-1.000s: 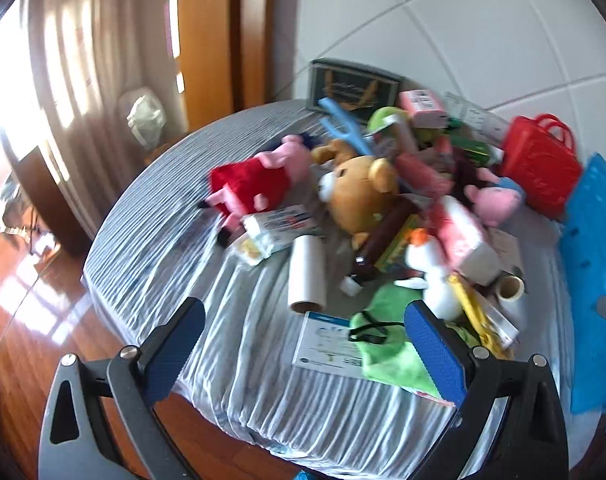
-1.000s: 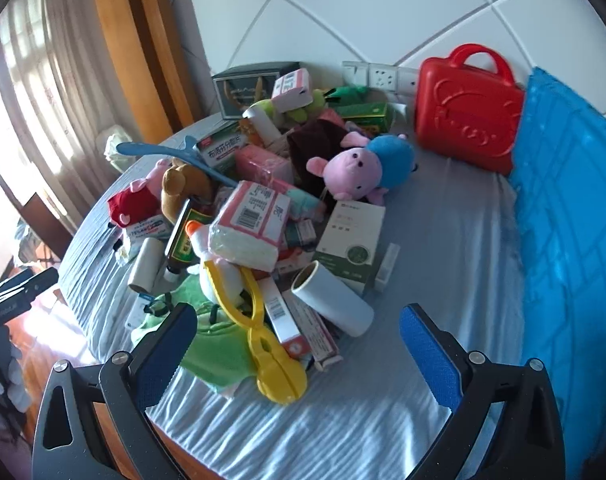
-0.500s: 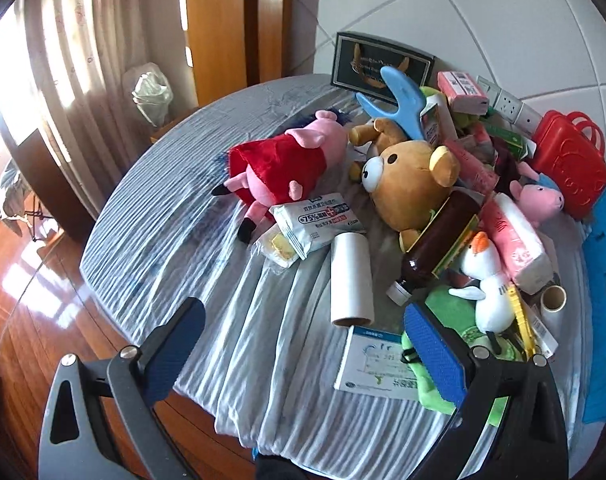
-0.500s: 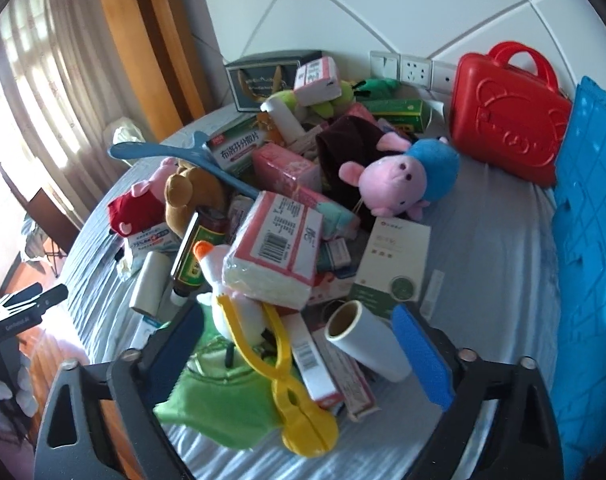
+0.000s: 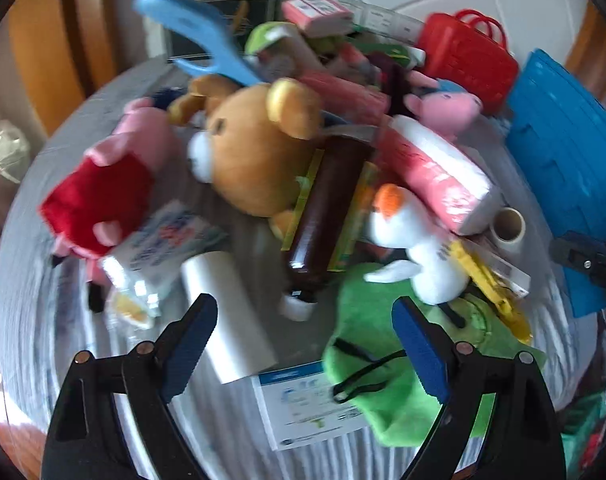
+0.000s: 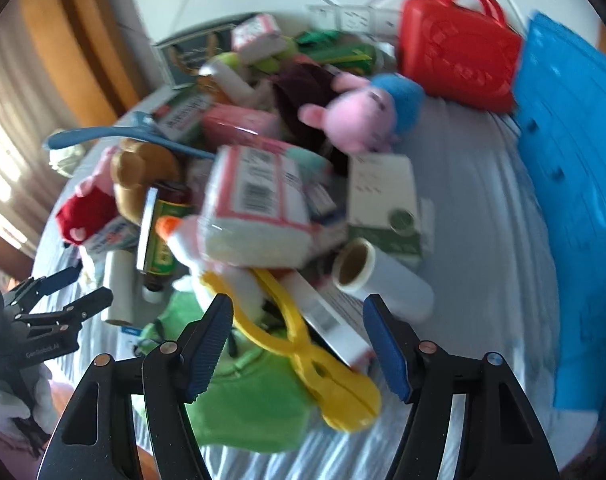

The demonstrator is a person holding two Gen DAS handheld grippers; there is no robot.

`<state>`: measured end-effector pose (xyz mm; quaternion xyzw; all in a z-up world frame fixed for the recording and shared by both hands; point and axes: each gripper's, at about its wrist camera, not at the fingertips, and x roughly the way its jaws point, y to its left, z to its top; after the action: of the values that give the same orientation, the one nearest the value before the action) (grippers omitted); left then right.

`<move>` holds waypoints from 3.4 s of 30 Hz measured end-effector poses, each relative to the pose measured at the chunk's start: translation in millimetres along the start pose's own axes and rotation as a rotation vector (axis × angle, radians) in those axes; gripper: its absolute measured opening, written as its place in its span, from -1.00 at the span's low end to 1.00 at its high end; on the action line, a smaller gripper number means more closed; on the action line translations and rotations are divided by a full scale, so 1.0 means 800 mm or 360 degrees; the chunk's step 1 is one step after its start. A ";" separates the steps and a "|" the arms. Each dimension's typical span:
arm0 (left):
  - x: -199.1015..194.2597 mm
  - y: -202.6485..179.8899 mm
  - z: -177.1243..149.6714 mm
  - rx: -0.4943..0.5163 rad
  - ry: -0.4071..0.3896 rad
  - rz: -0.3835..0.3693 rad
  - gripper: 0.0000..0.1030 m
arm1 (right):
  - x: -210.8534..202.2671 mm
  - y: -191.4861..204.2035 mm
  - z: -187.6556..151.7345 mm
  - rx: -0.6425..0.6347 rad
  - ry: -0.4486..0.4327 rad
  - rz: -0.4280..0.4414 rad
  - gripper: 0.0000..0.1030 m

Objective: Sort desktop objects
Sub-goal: 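Lower the left tool onto the white duck plush while the right approaches the pink tissue pack, then grasp the white duck plush with the left tool while the right grasps the pink tissue pack, then carry the duck plush and tissue pack over the blue crate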

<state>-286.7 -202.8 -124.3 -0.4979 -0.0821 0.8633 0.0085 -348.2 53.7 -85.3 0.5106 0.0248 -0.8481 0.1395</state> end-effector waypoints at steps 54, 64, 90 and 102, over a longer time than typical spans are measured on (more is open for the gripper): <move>0.109 -0.074 0.060 -0.0314 0.0140 -0.0361 -0.26 | 0.048 -0.118 -0.020 0.0151 0.0118 0.0050 0.53; 0.060 -0.061 0.069 -0.0001 -0.0034 0.0111 -0.36 | 0.066 -0.139 0.048 0.0167 0.0102 0.0103 0.62; 0.066 -0.054 0.093 0.0045 -0.0009 -0.0055 -0.44 | 0.136 0.021 0.111 -0.0311 0.0279 0.0279 0.62; -0.060 -0.091 0.110 0.0110 -0.0354 -0.0020 -0.44 | -0.017 0.010 0.113 -0.0324 -0.0191 0.0145 0.62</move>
<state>-343.6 -147.6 -29.0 -0.3979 -0.0558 0.9155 0.0220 -417.6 32.2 -29.2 0.4429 0.0792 -0.8629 0.2301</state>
